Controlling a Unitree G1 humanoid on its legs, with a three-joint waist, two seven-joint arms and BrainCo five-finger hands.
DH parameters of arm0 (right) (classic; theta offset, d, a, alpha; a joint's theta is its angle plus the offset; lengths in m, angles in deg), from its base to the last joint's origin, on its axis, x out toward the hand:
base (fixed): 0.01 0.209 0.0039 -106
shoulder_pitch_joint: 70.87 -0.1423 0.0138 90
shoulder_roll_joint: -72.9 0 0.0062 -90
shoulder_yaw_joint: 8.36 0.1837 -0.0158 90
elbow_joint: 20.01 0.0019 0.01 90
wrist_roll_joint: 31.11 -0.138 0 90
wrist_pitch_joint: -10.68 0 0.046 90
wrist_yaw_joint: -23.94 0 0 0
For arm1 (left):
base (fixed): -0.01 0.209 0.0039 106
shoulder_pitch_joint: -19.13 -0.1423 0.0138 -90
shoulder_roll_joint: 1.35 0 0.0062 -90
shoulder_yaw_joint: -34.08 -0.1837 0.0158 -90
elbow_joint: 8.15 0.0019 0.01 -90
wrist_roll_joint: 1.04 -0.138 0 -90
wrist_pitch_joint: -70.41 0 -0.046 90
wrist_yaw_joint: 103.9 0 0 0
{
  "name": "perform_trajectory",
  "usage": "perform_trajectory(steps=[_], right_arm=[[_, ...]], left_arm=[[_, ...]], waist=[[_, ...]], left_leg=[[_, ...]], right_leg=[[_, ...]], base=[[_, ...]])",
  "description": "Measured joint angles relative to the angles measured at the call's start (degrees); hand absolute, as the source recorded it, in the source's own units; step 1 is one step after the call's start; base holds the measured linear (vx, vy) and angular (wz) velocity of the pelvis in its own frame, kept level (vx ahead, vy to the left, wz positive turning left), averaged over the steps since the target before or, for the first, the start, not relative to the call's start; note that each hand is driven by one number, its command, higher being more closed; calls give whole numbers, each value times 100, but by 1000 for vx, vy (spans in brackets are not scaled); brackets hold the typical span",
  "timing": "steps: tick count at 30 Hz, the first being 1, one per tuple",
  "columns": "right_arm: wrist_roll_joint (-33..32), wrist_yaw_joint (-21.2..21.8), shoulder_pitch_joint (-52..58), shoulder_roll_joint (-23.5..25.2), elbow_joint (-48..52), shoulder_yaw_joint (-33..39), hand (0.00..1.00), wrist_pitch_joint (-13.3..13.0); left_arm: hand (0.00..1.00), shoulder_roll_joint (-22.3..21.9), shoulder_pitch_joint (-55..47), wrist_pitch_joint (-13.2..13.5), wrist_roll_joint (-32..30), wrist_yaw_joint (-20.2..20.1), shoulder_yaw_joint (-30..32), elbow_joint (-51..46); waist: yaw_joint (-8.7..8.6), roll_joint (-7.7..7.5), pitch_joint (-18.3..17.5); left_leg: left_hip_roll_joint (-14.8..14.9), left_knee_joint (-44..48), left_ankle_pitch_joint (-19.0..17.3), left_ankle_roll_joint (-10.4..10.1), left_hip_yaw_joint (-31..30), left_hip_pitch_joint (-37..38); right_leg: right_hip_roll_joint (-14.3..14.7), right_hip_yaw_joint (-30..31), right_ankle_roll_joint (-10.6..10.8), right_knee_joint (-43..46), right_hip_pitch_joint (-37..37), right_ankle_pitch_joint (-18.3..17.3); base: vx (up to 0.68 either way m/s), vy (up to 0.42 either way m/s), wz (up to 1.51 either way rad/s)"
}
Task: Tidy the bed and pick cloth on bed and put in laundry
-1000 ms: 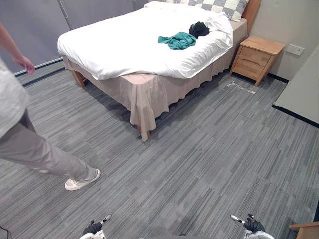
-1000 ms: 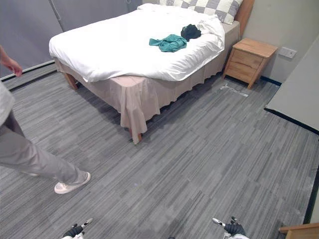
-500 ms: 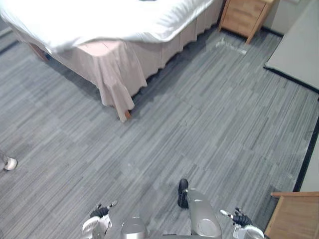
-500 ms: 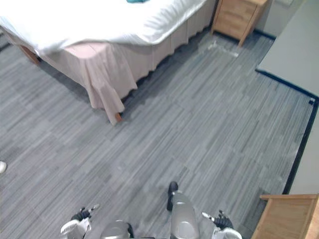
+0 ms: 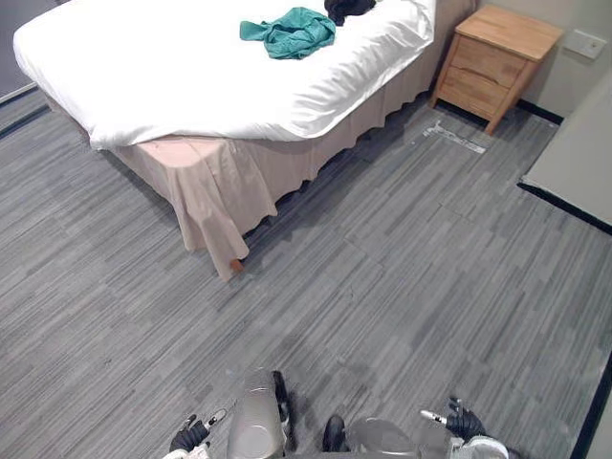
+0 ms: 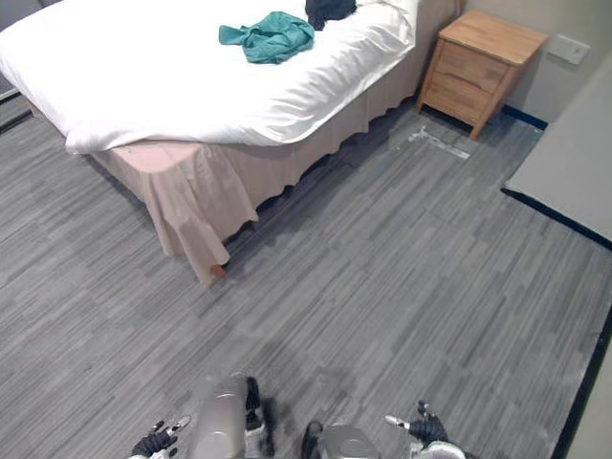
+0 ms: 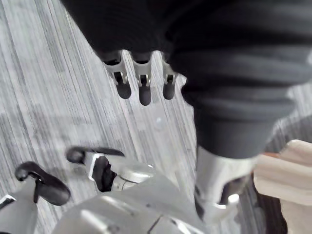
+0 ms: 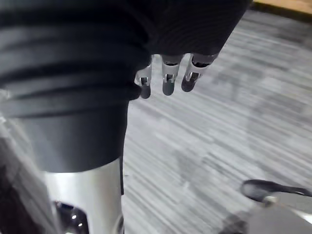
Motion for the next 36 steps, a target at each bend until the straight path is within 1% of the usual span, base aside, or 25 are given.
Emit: perform_trajectory(steps=[1, 2, 3, 4, 7, 8, 9, 10, 11, 13, 14, 15, 16, 19, 20, 21, 22, 23, 24, 25, 26, 27, 29, 33, 36], right_arm=[[-1, 18, -95, 33, -85, -11, 0, 29], [-1, 25, -196, 105, -165, -19, 0, 44], [1, 33, -232, 179, -239, -163, 0, 50], [-6, 32, -221, 206, -237, -193, 0, 44], [-316, -2, -212, 322, -214, -200, 0, 87], [-447, -9, -202, 354, -205, -198, 0, 143], [-494, -14, -187, 364, -208, -194, 0, 174], [-579, -25, -144, 388, -210, -167, 0, 216], [-577, -32, -71, 424, -217, -152, 0, 258], [-575, -31, 144, 517, -222, -150, 0, 286], [-571, -20, 302, 520, -234, -114, 0, 337], [-554, -8, 408, 422, -238, -109, 0, 415], [-476, 14, 418, 346, -249, -103, 0, 490], [-352, 76, 387, 316, -337, 57, 0, 536], [-352, 105, 377, 292, -386, 124, 0, 544], [-356, 110, 399, 266, -448, 121, 0, 540], [-359, 113, 360, 261, -457, 117, 0, 535], [-364, 126, 208, 224, -429, 120, 0, 480], [-364, 133, 149, 220, -424, 123, 0, 467], [-364, 142, 73, 217, -352, 145, 0, 445], [-362, 143, 80, 211, -287, 154, 0, 439], [-361, 145, 82, 263, -215, 157, 0, 425], [-356, 163, 185, 287, -198, 151, 0, 410], [-393, 79, 626, 300, -197, 143, 0, 259], [-394, -21, 710, 326, -197, 141, 0, 202]], left_arm=[[0, 59, 65, 9, -9, 10, -34, 11], [0, 92, 111, 18, -24, 37, -88, 19], [0, 110, 108, 17, -30, 130, -169, 56], [0, 125, 103, 14, -31, 127, -223, 52], [0, 181, 105, -4, -45, 112, -311, -101], [0, 238, 143, -34, -46, 117, -313, -175], [0, 284, 149, -54, -46, 121, -314, -188], [0, 349, 142, -84, -46, 133, -314, -179], [0, 404, 108, -100, -46, 159, -309, -169], [0, 489, -80, -97, -45, 222, -306, -169], [0, 470, -110, -91, -44, 233, -281, -123], [0, 309, -127, -64, -32, 226, -284, -126], [0, 193, -169, 4, -25, 213, -287, -144], [0, 64, -40, 62, -53, 209, -245, -164], [0, 9, 5, 168, -53, 205, -237, -179], [0, -23, -10, 256, -54, 210, -241, -225], [0, -48, -24, 354, -54, 223, -256, -294], [0, -70, -42, 587, -77, 261, -261, -554], [0, -70, -42, 697, -142, 311, -260, -691], [0, -68, -56, 966, -401, 516, -240, -1101], [0, -66, -69, 1090, -535, 633, -236, -1308], [0, 25, -38, 1279, -802, 855, -229, -1719], [0, 310, 151, 1513, -1303, 1221, -228, -2558], [0, 1328, 850, 1897, -1791, 1517, -19, -3757], [0, 1879, 1281, 1944, -1795, 1514, 56, -4039]], waist=[[-4, -62, 22], [-5, -64, 22], [-13, -31, 43], [-4, -19, 50], [18, 63, 74], [22, -3, 35], [25, -55, 8], [29, -126, 0], [33, -194, -3], [32, -345, -86], [8, -316, -140], [-15, 22, -271], [19, 227, -384], [-119, 289, -292], [-121, 368, -188], [-110, 375, -177], [-82, 370, -175], [-54, 352, -166], [-46, 351, -165], [-25, 385, -174], [-23, 427, -175], [10, 416, -162], [-10, 317, -112], [-117, 337, -115], [-193, 344, -122]], left_leg=[[-51, 52, -56, -102, -136, 46], [-40, 104, -171, -215, -365, 206], [-11, 40, -258, -360, -743, 627], [2, -40, -287, -417, -889, 806], [141, -569, -185, -831, -1613, 1437], [178, -874, -68, -1079, -1929, 1570], [185, -969, -40, -1189, -2043, 1596], [229, -1015, -49, -1381, -2211, 1664], [280, -1014, -128, -1591, -2331, 1805], [286, -1019, -301, -1909, -2475, 2043], [430, -1037, -445, -2160, -2611, 2274], [714, -1207, -461, -2245, -2689, 2350], [831, -1169, -236, -2261, -2700, 2289], [1173, 307, 398, -1796, -2632, 1499], [1258, 965, 277, -1964, -2631, 1321], [1201, 1067, 187, -2060, -2595, 1265], [1082, 959, 122, -2052, -2539, 1212], [696, 284, 110, -2049, -2512, 1100], [574, -87, 133, -2028, -2516, 1066], [389, -1012, 463, -1837, -2518, 1075], [371, -1316, 745, -1778, -2520, 1089], [320, -1542, 788, -1899, -2449, 1236], [148, -1916, 911, -1860, -2410, 1400], [-49, -2225, 957, -1823, -2417, 1747], [-97, -2398, 1017, -1802, -2381, 1875]], right_leg=[[-267, -31, -28, 873, -405, 12], [-505, -101, -171, 1344, -675, -92], [-669, -106, -164, 1114, -740, -142], [-682, -73, -152, 860, -737, -145], [-515, 512, 126, -1042, -975, 120], [-439, 1036, 258, -2164, -1227, 662], [-435, 1318, 298, -2721, -1311, 1000], [-445, 1720, 296, -3446, -1407, 1517], [-478, 1999, 360, -3854, -1462, 1989], [-562, 2146, 255, -3909, -1457, 2379], [-486, 2116, 202, -3395, -1514, 2909], [-222, 1934, 60, -2949, -1672, 2463], [-112, 1860, -85, -2716, -1829, 2203], [-92, 1597, -339, -2890, -1476, 2111], [-17, 1442, -453, -3152, -987, 2094], [3, 1382, -511, -3311, -741, 2086], [27, 1381, -538, -3440, -569, 2083], [48, 1435, -564, -3646, -441, 2095], [58, 1465, -571, -3673, -434, 2102], [121, 1544, -568, -3715, -443, 2100], [171, 1566, -550, -3718, -448, 2089], [162, 1658, -518, -3715, -447, 2070], [43, 1636, -436, -3718, -441, 2015], [-105, 1598, -317, -3816, -147, 1935], [-123, 1613, -317, -3861, -93, 1935]], base=[[560, -75, 75], [782, -102, 111], [663, -101, 113], [539, -106, 126], [457, -243, 118], [312, -255, 103], [390, -337, 114], [407, -367, 79], [407, -378, 70], [436, -458, 46], [515, -562, 43], [522, -502, 36], [407, -369, 30], [348, -358, 35], [362, -286, 34], [340, -245, 13], [281, -166, -14], [224, -113, -23], [263, -87, -36], [205, -34, -30], [210, 13, -37], [180, 33, -20], [149, 48, 1], [102, 67, 10], [37, 32, -4]])
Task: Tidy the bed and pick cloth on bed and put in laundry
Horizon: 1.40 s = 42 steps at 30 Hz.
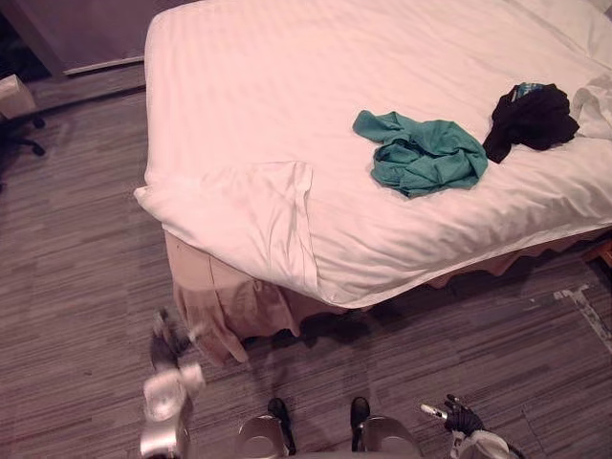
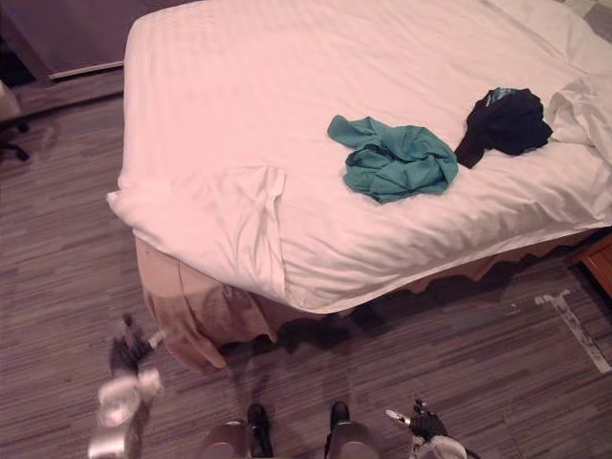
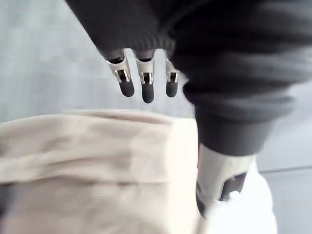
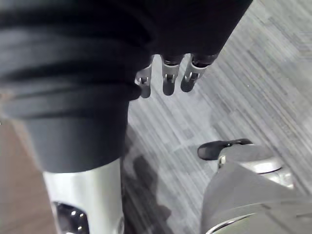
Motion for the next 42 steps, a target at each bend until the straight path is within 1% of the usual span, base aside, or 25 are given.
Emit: perform_trajectory(steps=[3, 6, 8, 9, 10, 11, 13, 14, 15, 16, 18, 19, 20, 21, 22, 25, 26, 29, 30, 34, 37, 39, 40, 41, 42], right_arm=[[4, -38, 69, 10, 1, -43, 0, 19], [5, -86, 94, 9, 10, -52, 0, 131], [5, -91, 199, 18, 162, -101, 0, 230], [4, -92, 223, 22, 222, -111, 0, 239], [-2, -97, 218, 22, 332, -153, 0, 254], [-68, -112, 108, 14, 508, -285, 0, 253], [-223, -139, -87, 28, 651, -376, 0, 253], [-306, -199, -282, 19, 796, -477, 0, 245], [-413, -236, -417, 10, 951, -557, 0, 217], [-435, -258, -484, 8, 1027, -594, 0, 203], [-644, -327, -613, -8, 1261, -842, 0, 156], [-672, -339, -619, -11, 1315, -910, 0, 148], [-741, -371, -617, -5, 1379, -1023, 0, 149], [-760, -409, -616, 1, 1442, -1150, 0, 149], [-761, -421, -611, 3, 1508, -1190, 0, 148], [-870, -496, -590, 3, 1879, -1279, 0, -29], [-881, -542, -587, -5, 2012, -1284, 0, -147], [-1089, -650, -533, -11, 2240, -1287, 0, -380], [-1117, -702, -492, -22, 2371, -1286, 0, -472], [-1067, -877, -482, -120, 2802, -1216, 0, -510], [-1021, -970, -490, -333, 3722, -655, 0, -544], [-692, -1006, -531, -606, 4282, -180, 0, -557], [-327, -1042, -627, -827, 4458, 27, 0, -554], [-125, -1039, -697, -963, 4528, 94, 0, -548], [32, -1014, -797, -1093, 4548, 105, 0, -524]], left_arm=[[0, 378, 448, -135, 9, -42, -35, -9], [0, 605, 696, -477, -177, -57, -163, 9], [0, 867, 1116, -854, -667, -66, -569, 327], [0, 913, 1238, -936, -723, -65, -672, 420], [0, 1017, 1534, -1118, -834, -68, -897, 610], [0, 1204, 2090, -1392, -965, -69, -1314, 897], [0, 1355, 2607, -1634, -1084, -69, -1620, 1165], [0, 1421, 3044, -1899, -1229, -68, -1819, 1448], [0, 1432, 3374, -2090, -1321, -69, -1940, 1700], [0, 1428, 3526, -2203, -1360, -72, -2000, 1827], [0, 1397, 3965, -2642, -1519, -79, -2180, 2253], [0, 1397, 4059, -2719, -1544, -66, -2188, 2343], [100, 1415, 4231, -2872, -1624, -40, -2185, 2432], [100, 1468, 4476, -3011, -1711, -46, -2207, 2519], [100, 1502, 4562, -3063, -1767, -45, -2244, 2561], [100, 1583, 4844, -3267, -2040, -64, -2323, 2626], [100, 1582, 4954, -3283, -2232, -114, -2326, 2610], [100, 1591, 4979, -3243, -2705, -255, -2369, 2460], [100, 1591, 4946, -3201, -2833, -319, -2398, 2441], [100, 1592, 4426, -3039, -2855, -412, -2352, 2316], [100, 1565, 3259, -2690, -2599, -391, -2002, 1884], [100, 1401, 2395, -2514, -2407, -261, -1654, 1563], [100, 1226, 1845, -2498, -2267, -139, -1444, 1441], [0, 1094, 1511, -2498, -2174, -54, -1337, 1444], [0, 942, 1177, -2498, -2055, 21, -1226, 1468]], waist=[[-67, 2, -42], [-110, 4, -56], [-151, -17, -48], [-173, -35, -38], [-183, -82, 11], [-225, -125, 194], [-271, -226, 487], [-332, -326, 727], [-389, -415, 917], [-412, -442, 1007], [-511, -525, 1205], [-528, -522, 1234], [-555, -507, 1255], [-560, -508, 1274], [-564, -507, 1287], [-570, -535, 1324], [-584, -545, 1375], [-535, -594, 1424], [-511, -594, 1424], [-476, -595, 1427], [-473, -573, 1421], [-408, -551, 1406], [-347, -546, 1391], [-294, -524, 1341], [-235, -513, 1251]], left_leg=[[-31, -282, 132, -17, 50, 112], [-17, -434, 211, -30, 143, 204], [5, -485, 254, -28, 237, 158], [13, -466, 252, -27, 264, 98], [25, -407, 251, -25, 290, -91], [25, -378, 325, 36, 309, -397], [34, -316, 392, 76, 343, -632], [48, -257, 433, 117, 411, -893], [55, -198, 456, 112, 460, -1104], [58, -158, 481, 142, 474, -1215], [106, 75, 478, 158, 608, -1612], [116, 121, 469, 165, 619, -1690], [139, 175, 469, 165, 645, -1827], [165, 188, 471, 165, 695, -1933], [173, 189, 474, 163, 706, -1961], [249, 162, 393, 175, 903, -2124], [351, 167, 414, 174, 1206, -2123], [397, 182, 452, 196, 1393, -2100], [381, 182, 477, 216, 1390, -2085], [331, 168, 489, 239, 1375, -1712], [260, 58, 463, 214, 1282, -1233], [253, 53, 421, 192, 1149, -1052], [244, 46, 402, 173, 1009, -946], [236, 25, 397, 167, 944, -894], [218, -9, 398, 165, 901, -829]], right_leg=[[12, 16, -8, -97, 1, 50], [64, 103, -33, -205, 15, 148], [101, 175, -47, -347, -38, 280], [111, 207, -39, -385, -119, 318], [114, 238, -41, -386, -292, 379], [114, 302, -40, -390, -560, 511], [116, 351, -46, -388, -793, 629], [117, 422, -47, -372, -1063, 720], [120, 488, -36, -366, -1284, 817], [119, 508, -36, -359, -1388, 860], [129, 651, -44, -159, -1849, 898], [133, 675, -43, -113, -1941, 894], [137, 692, -46, -38, -2097, 888], [155, 719, -59, 51, -2247, 877], [160, 720, -63, 61, -2277, 874], [160, 724, -72, 123, -2505, 866], [137, 669, -72, 120, -2524, 867], [107, 640, -65, 118, -2511, 868], [88, 627, -58, 113, -2485, 868], [46, 586, -22, -75, -2013, 882], [10, 504, 37, -233, -1458, 840], [9, 402, 66, -340, -1162, 809], [10, 300, 101, -399, -968, 778], [10, 244, 126, -411, -883, 747], [9, 192, 111, -441, -796, 729]], base=[[-8, -7, -7], [-31, -16, -20], [-80, -7, -17], [-125, 1, -18], [-171, 5, -14], [-181, 6, -15], [-161, 8, -13], [-206, 10, -20], [-191, 9, -21], [-147, 12, -18], [-94, 15, -21], [-43, 8, -18], [-15, -11, -10], [-7, -20, -6], [-17, -38, -6], [-34, -36, 3], [-32, -45, 18], [-23, -34, 9], [9, -7, 6], [54, 13, 3], [89, 24, 6], [50, 12, 29], [38, 5, 36], [36, 1, 36], [53, 3, 27]])
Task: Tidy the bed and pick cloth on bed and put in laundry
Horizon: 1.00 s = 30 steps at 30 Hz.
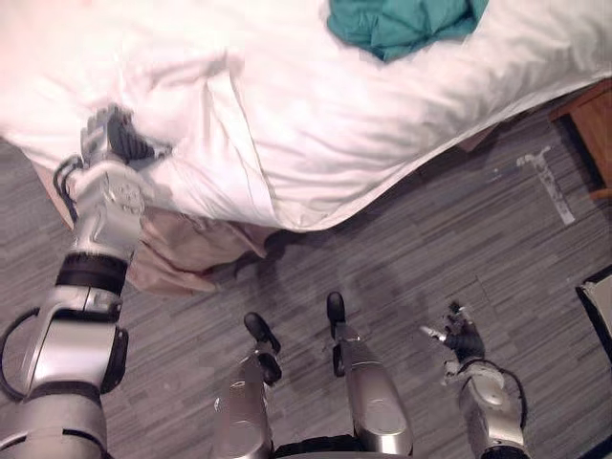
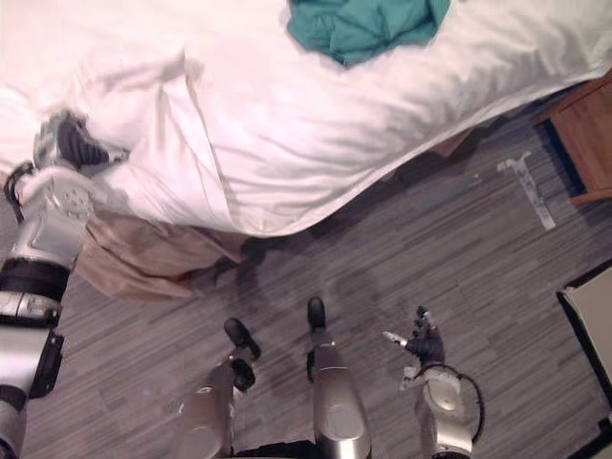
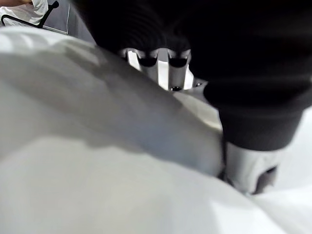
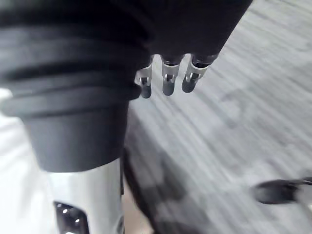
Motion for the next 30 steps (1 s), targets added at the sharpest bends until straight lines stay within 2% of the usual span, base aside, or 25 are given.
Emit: perform_trajectory(steps=[2, 5, 8, 9, 12, 14, 15, 17, 19, 21, 22, 23, 24, 25, 26, 27, 28, 30], right_arm=[[341, 119, -362, -274, 82, -250, 0, 120], [680, 441, -1111, -506, 114, -913, 0, 192], [704, 796, -1645, -635, 131, -1221, 0, 307], [704, 839, -1717, -669, 130, -1290, 100, 330], [701, 1165, -2265, -804, -13, -1766, 100, 532], [699, 1436, -2949, -769, -398, -2332, 100, 794], [698, 1460, -3016, -753, -431, -2386, 100, 817], [657, 1649, -3686, -488, -724, -2863, 100, 1048], [629, 1723, -4190, -289, -976, -3120, 100, 1204], [631, 1734, -4745, -195, -1218, -3384, 100, 1321], [630, 1729, -5056, -195, -1332, -3509, 100, 1358], [573, 1723, -5297, -196, -1440, -3594, 100, 1381], [558, 1715, -5376, -209, -1448, -3609, 100, 1426], [453, 1709, -5436, -247, -1453, -3636, 100, 1458], [340, 1670, -5519, -277, -1456, -3647, 100, 1569], [291, 1644, -5556, -282, -1460, -3647, 100, 1620], [189, 1600, -5620, -312, -1483, -3646, 100, 1739], [154, 1588, -5720, -319, -1546, -3646, 100, 1900]], left_arm=[[0, -560, -741, -1, 445, 201, 262, 38], [0, -1227, -1190, 18, 900, 373, 685, 450], [0, -1730, -1420, 6, 1232, 493, 1198, 1259], [0, -1766, -1539, -4, 1286, 499, 1288, 1418], [0, -1911, -2345, -272, 1826, 602, 1857, 2086], [0, -2052, -2810, -549, 2260, 543, 2044, 2412], [0, -2073, -2845, -571, 2289, 532, 2062, 2427], [0, -2258, -3148, -664, 2398, 350, 2059, 2578], [0, -2351, -3198, -658, 2377, 176, 2037, 2581], [0, -2427, -3151, -530, 2144, -34, 1963, 2559], [0, -2430, -3106, -364, 1966, -149, 1799, 2512], [0, -2421, -3058, -69, 1832, -221, 1641, 2445], [0, -2403, -3011, 124, 1767, -242, 1472, 2384], [0, -2381, -2936, 338, 1767, -292, 1248, 2323], [0, -2368, -2780, 684, 1773, -320, 840, 2186], [0, -2369, -2698, 791, 1774, -321, 669, 2110], [0, -2369, -2443, 1013, 1785, -325, 187, 1894], [0, -2370, -2149, 1231, 1848, -328, -403, 1593]], waist=[[163, 62, -385], [225, 167, -617], [285, 327, -828], [305, 345, -839], [529, 374, -863], [826, 385, -863], [851, 388, -862], [1110, 414, -848], [1170, 439, -790], [1220, 542, -647], [1239, 634, -487], [1250, 703, -360], [1272, 754, -334], [1295, 808, -307], [1333, 894, -265], [1345, 927, -244], [1373, 1029, -193], [1402, 1160, -131]], left_leg=[[-46, -34, -12, -12, -137, 100], [-99, -56, -80, -31, -333, 379], [-195, -223, -48, -34, -671, 445], [-221, -284, -22, -35, -735, 453], [-306, -548, 173, -39, -1033, 548], [-334, -516, 209, -47, -1248, 480], [-337, -504, 210, -47, -1263, 471], [-399, -496, 250, -39, -1511, 370], [-459, -500, 317, -10, -1654, 205], [-488, -521, 393, 13, -1709, -27], [-499, -559, 484, 49, -1704, -158], [-523, -678, 620, 75, -1694, -299], [-546, -756, 713, 88, -1697, -434], [-572, -847, 803, 107, -1698, -559], [-625, -925, 922, 142, -1707, -747], [-649, -926, 950, 153, -1711, -828], [-717, -922, 1041, 190, -1719, -1016], [-815, -907, 1091, 233, -1731, -1232]], right_leg=[[-3, -81, -12, -152, 227, -10], [-27, -232, -10, -269, 628, -68], [-96, -649, 0, -276, 866, -199], [-105, -703, 3, -278, 908, -221], [-154, -1055, -15, -162, 983, -381], [-177, -1284, -36, -123, 1042, -433], [-179, -1312, -35, -123, 1057, -436], [-228, -1594, -62, -6, 1076, -545], [-310, -1745, -55, 229, 908, -690], [-393, -1832, -63, 505, 596, -776], [-434, -1871, -58, 654, 416, -802], [-489, -1905, -61, 805, 184, -821], [-531, -1926, -60, 907, -13, -833], [-579, -1948, -58, 1012, -202, -847], [-658, -1957, -57, 1204, -488, -877], [-700, -1958, -53, 1285, -599, -893], [-809, -1965, -38, 1497, -858, -943], [-958, -1957, -23, 1772, -1173, -1021]], base=[[106, 8, 26], [53, 12, 21], [34, 1, 51], [28, -8, 70], [77, -19, 63], [31, -32, 48], [10, -17, 58], [-12, 3, 62], [-65, 23, 51], [-89, 40, 36], [-121, 58, 25], [-144, 72, 28], [-91, 48, 24], [-62, 56, 23], [-42, 53, 18], [-39, 64, 21], [-35, 54, 18], [-46, 56, 18]])
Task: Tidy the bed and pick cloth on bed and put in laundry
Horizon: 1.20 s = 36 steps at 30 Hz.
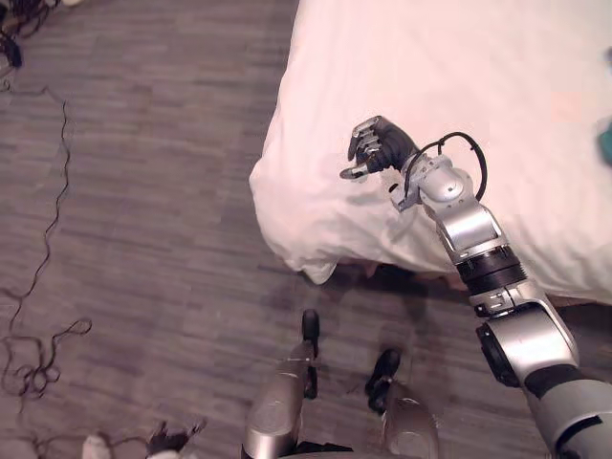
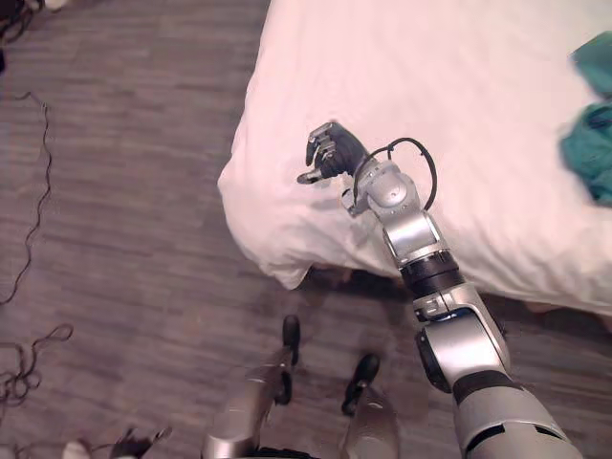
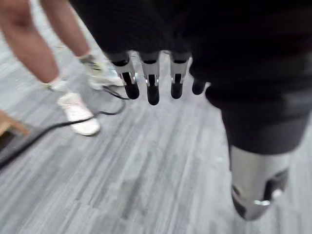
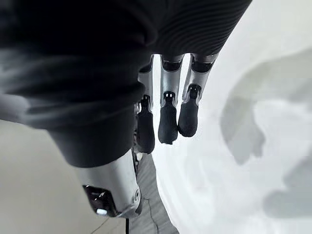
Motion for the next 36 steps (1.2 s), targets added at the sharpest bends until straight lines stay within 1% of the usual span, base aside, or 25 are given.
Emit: perform_trajectory(steps=[1, 2, 5, 7, 9, 12, 13, 14, 16, 18, 19, 20, 21, 22, 23, 24, 25, 26, 27, 28, 29, 30, 32, 34, 36], right_arm=[[-24, -10, -39, -10, 0, 1, 100, 38], [-29, -67, -160, -56, 45, 9, 100, 41], [-196, -129, -384, -176, 226, 22, 100, 71], [-404, -142, -408, -184, 200, 132, 100, 68], [-592, -93, -495, -170, -33, 148, 100, 37], [-594, 272, -535, -158, -695, 301, 100, -285], [-582, 409, -532, -156, -988, 288, 100, -477], [-477, 772, -517, -156, -1285, 277, 100, -725], [-353, 1244, -296, -189, -1452, 93, 100, -994], [-113, 1795, 109, -143, -1304, -247, 100, -1247], [205, 2163, 481, -80, -991, -823, 100, -1388], [356, 2301, 669, -24, -881, -1172, 100, -1440], [511, 2522, 1128, 92, -691, -1917, 100, -1420], [556, 2675, 1704, 233, -587, -2588, 100, -1349], [555, 2743, 2054, 354, -525, -2963, 100, -1283], [546, 2767, 2518, 544, -320, -3393, 100, -1145], [528, 2738, 2715, 689, 11, -3624, 100, -1097], [488, 2624, 2727, 788, 271, -3704, 100, -1093], [266, 2272, 2671, 1005, 723, -3643, 100, -1128], [195, 2140, 2657, 1088, 841, -3563, 100, -1158], [49, 1863, 2650, 1223, 1055, -3335, 100, -1227], [22, 1737, 2649, 1300, 1142, -3220, 100, -1256], [-186, 1186, 2497, 1492, 1372, -2614, 100, -1356], [-191, 911, 2297, 1599, 1365, -2138, 100, -1369], [-189, 655, 1884, 1628, 1340, -1379, 100, -1386]], left_arm=[[0, 0, 128, 59, 48, -2, -249, -156], [0, 0, 333, 109, 57, -9, -621, -357], [0, -2, 606, 120, 230, -104, -1208, -642], [0, -5, 728, 96, 402, -104, -1511, -705], [0, -9, 741, 103, 487, -106, -1687, -709], [0, -60, 738, 165, 516, -109, -1915, -693], [0, -63, 730, 255, 536, -108, -1916, -647], [0, -61, 720, 402, 536, -104, -1875, -572], [0, -60, 699, 482, 553, -102, -1747, -561], [0, -58, 669, 492, 608, -103, -1452, -580], [0, -29, 610, 492, 627, -97, -1130, -589], [0, 4, 575, 485, 663, -95, -992, -591], [0, 103, 546, 430, 763, -96, -819, -589], [0, 231, 552, 370, 848, -101, -747, -597], [0, 292, 554, 353, 904, -101, -689, -591], [0, 360, 558, 352, 937, -99, -626, -552], [0, 386, 560, 363, 931, -100, -597, -486], [0, 375, 562, 375, 930, -101, -589, -394], [0, 320, 543, 407, 930, -103, -590, -266], [0, 286, 543, 414, 928, -103, -591, -222], [0, 206, 523, 421, 909, -101, -594, -154], [0, 164, 513, 421, 882, -101, -607, -123], [0, 27, 522, 398, 745, -94, -728, -88], [0, -21, 570, 365, 698, -89, -769, -92], [0, -41, 703, 303, 714, -60, -863, -159]], waist=[[0, 61, 25], [0, 192, 84], [13, 431, 121], [30, 543, 91], [36, 577, 66], [43, 720, -40], [46, 776, -82], [41, 790, -93], [-21, 775, -83], [-123, 628, -15], [-212, 440, 29], [-268, 336, 20], [-378, 125, 31], [-424, -106, 74], [-450, -238, 100], [-494, -439, 88], [-534, -597, 73], [-563, -687, 33], [-585, -822, -50], [-588, -855, -82], [-589, -915, -181], [-593, -935, -245], [-615, -947, -350], [-621, -910, -328], [-637, -766, -216]], left_leg=[[-44, -2, 36, 20, -7, -105], [-88, -10, 80, 51, -15, -256], [-126, -123, 202, 54, -12, -541], [-127, -195, 263, 55, -12, -651], [-127, -193, 271, 59, 4, -664], [-130, -180, 268, 57, -5, -554], [-132, -172, 256, 50, -2, -475], [-134, -169, 224, 41, 16, -348], [-148, -122, 141, 53, 25, -113], [-147, -88, 41, 30, 99, 170], [-129, -80, -30, 7, 187, 354], [-118, -73, -58, -10, 212, 414], [-78, -73, -88, -9, 225, 576], [-15, -68, -121, -40, 271, 760], [34, -63, -156, -74, 285, 879], [114, -14, -196, -99, 304, 996], [180, 19, -257, -142, 355, 1141], [226, 21, -295, -172, 386, 1265], [302, 20, -383, -228, 479, 1504], [325, 21, -418, -240, 515, 1589], [363, 15, -461, -250, 578, 1709], [379, 9, -485, -268, 594, 1735], [438, 1, -481, -274, 676, 1789], [465, 9, -464, -281, 740, 1747], [464, 24, -378, -252, 838, 1537]], right_leg=[[-66, 5, 0, 115, -147, -37], [-140, 13, 5, 250, -351, -56], [-204, 44, 5, 409, -766, -55], [-213, 62, 0, 469, -945, -51], [-217, 96, -4, 480, -994, -53], [-213, 90, -6, 457, -875, -53], [-213, 92, -6, 439, -780, -54], [-214, 102, -3, 417, -661, -56], [-227, 120, 46, 406, -393, -111], [-223, 199, 62, 401, -145, -145], [-209, 253, 65, 389, -7, -171], [-196, 275, 63, 380, 53, -186], [-140, 287, 62, 296, 233, -205], [-54, 299, 55, 173, 467, -205], [0, 293, 33, 88, 615, -184], [101, 276, 17, -68, 832, -149], [188, 271, 15, -225, 1039, -110], [248, 284, -2, -328, 1190, -91], [350, 343, -28, -483, 1442, -69], [380, 361, -36, -535, 1531, -64], [426, 383, -49, -619, 1646, -56], [446, 393, -61, -644, 1678, -48], [524, 476, -84, -759, 1739, 33], [557, 544, -104, -784, 1670, 92], [547, 654, -105, -677, 1369, 144]], base=[[-50, 55, 16], [-53, 51, 12], [-60, 27, 5], [-61, -9, -1], [-35, -21, -3], [0, 0, 0], [-6, -16, -8], [-2, -19, -9], [12, -18, -7], [35, -27, -22], [41, -40, -33], [71, -70, -30], [96, -91, -24], [141, -120, -23], [125, -104, -23], [147, -117, -19], [106, -87, -21], [118, -110, -35], [51, -68, -34], [39, -68, -38], [3, -25, -21], [23, -37, -22], [17, -27, -16], [-46, 5, -19], [-91, 22, -20]])
